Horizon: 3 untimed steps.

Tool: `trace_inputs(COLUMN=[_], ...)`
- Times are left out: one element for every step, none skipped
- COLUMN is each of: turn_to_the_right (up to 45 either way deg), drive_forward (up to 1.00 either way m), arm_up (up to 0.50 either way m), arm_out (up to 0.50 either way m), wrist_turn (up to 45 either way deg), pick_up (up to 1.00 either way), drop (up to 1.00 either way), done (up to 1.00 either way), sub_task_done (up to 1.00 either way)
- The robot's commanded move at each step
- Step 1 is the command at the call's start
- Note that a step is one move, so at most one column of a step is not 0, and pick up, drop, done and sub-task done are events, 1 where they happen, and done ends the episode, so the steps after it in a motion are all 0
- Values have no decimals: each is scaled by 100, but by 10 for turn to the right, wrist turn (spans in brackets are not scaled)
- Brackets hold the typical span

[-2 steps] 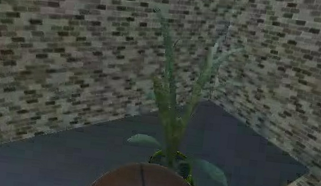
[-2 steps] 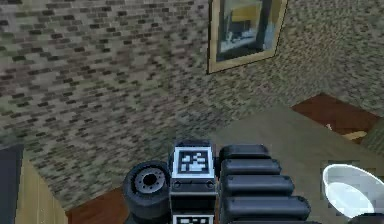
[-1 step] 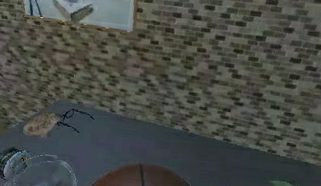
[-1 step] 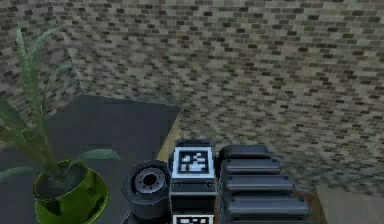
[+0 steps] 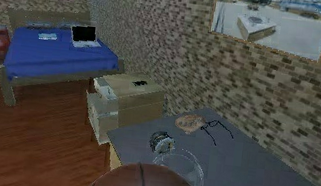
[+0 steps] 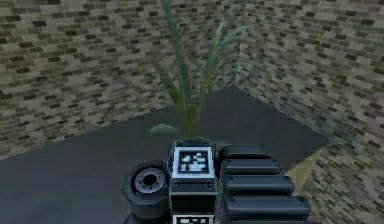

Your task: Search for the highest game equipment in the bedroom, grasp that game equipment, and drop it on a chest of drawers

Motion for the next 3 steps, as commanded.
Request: trace_inputs(turn_to_the_right=[-120,0,0], drive_forward=[0,0,0], arm_up=[0,0,0], arm_out=[0,26,0], wrist_turn=[0,0,450], pick_up=[0,0,0], drop=[0,0,0], done=[0,0,0], sub_task_done=[0,0,0])
